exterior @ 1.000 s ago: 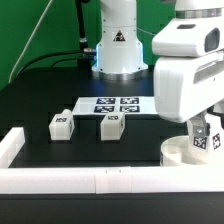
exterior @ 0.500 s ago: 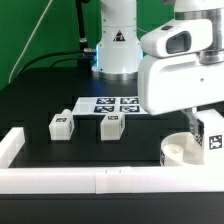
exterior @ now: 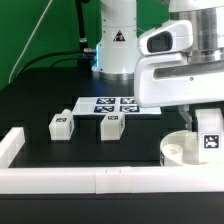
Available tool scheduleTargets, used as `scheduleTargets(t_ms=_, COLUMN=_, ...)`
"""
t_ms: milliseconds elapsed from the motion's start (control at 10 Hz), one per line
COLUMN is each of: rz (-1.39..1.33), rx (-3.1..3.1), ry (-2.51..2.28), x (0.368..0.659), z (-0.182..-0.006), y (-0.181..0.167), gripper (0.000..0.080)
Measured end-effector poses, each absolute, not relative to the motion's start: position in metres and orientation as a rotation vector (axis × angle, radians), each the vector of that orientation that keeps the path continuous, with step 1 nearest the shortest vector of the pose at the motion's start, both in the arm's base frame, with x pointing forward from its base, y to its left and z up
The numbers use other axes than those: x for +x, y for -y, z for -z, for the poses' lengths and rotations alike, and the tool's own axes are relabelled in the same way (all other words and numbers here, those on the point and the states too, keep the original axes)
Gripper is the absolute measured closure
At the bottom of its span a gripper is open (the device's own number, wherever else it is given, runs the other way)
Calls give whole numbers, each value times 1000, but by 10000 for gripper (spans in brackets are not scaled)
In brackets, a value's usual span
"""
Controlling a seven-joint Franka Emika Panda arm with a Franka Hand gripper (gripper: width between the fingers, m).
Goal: Assemble stool
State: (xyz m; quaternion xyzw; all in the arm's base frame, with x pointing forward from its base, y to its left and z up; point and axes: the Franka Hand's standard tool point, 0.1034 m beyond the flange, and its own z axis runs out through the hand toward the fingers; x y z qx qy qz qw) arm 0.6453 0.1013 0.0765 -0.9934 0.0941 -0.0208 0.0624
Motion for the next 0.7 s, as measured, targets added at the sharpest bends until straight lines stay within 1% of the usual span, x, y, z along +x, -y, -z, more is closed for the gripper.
scheduleTargets(t_ms=400, rz=54, rx=-2772, ry=-1022, x=642, z=-79, y=-95, gripper=459)
scheduleTargets(t_ms=700, rz=-27, rx=-2494, ry=-1445, x=643, z=-80, y=-87, gripper=459)
